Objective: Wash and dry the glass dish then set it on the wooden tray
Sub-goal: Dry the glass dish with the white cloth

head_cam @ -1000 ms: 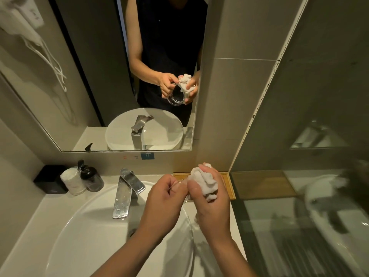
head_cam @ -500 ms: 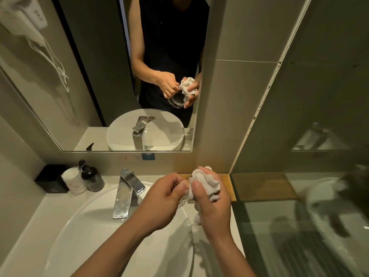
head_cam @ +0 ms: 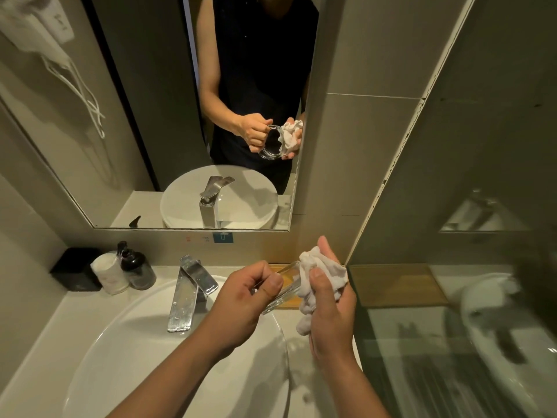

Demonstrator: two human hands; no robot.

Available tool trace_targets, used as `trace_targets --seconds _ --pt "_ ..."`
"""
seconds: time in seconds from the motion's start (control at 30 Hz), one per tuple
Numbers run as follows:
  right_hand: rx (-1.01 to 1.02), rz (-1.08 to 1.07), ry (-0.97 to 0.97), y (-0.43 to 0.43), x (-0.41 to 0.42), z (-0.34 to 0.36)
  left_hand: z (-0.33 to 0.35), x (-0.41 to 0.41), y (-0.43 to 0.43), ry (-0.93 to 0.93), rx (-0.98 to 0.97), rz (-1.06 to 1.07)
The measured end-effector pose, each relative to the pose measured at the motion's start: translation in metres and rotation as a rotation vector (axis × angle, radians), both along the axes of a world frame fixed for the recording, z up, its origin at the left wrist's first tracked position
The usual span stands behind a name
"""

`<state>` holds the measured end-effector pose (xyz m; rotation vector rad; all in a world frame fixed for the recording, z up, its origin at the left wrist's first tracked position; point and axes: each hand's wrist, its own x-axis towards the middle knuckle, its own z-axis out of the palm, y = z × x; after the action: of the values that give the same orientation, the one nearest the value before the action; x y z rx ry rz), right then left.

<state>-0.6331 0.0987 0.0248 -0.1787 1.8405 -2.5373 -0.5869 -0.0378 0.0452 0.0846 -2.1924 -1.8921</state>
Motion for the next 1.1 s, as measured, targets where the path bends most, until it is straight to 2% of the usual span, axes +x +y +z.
trace_targets --seconds 0.2,0.37,0.43,0.57,0.63,0.7,0.77,0.83,0.9,0.97,1.1 --pt "0.269 0.008 0.266 0.007 -0.006 -0.002 0.005 0.0 -0.001 0.012 0.137 0.001" --pt "0.224 0.074 0.285 0.008 -0.004 0.007 0.007 -0.003 0.0 0.043 0.247 -0.016" --pt "0.198 0.084 0.204 0.008 -0.004 0.006 0.007 -0.003 0.002 0.062 0.259 -0.001" --pt "-0.042 0.073 -0.171 0.005 -0.009 -0.006 -0.001 -0.005 0.006 0.06 0.273 0.057" --pt "-0.05 0.021 -0.208 0.006 -0.012 -0.012 -0.004 -0.007 0.003 0.053 0.284 0.003" --pt "0.007 -0.02 -0.138 0.005 -0.011 -0.013 -0.004 -0.01 -0.006 0.021 0.189 -0.067" --pt "0.103 -0.063 0.023 0.006 -0.007 -0.013 -0.001 -0.012 -0.014 -0.046 0.006 -0.132" --pt "0.2 -0.082 0.216 0.005 -0.004 -0.009 0.002 -0.014 -0.017 -0.116 -0.196 -0.134" --pt "0.297 -0.073 0.315 0.005 -0.004 -0.008 0.004 -0.014 -0.014 -0.139 -0.287 -0.091" --pt "0.336 -0.057 0.341 0.005 -0.005 -0.005 0.006 -0.012 -0.009 -0.126 -0.211 -0.091" --pt "0.289 -0.05 0.324 0.007 -0.009 -0.006 0.007 -0.01 -0.002 -0.082 -0.006 -0.061"
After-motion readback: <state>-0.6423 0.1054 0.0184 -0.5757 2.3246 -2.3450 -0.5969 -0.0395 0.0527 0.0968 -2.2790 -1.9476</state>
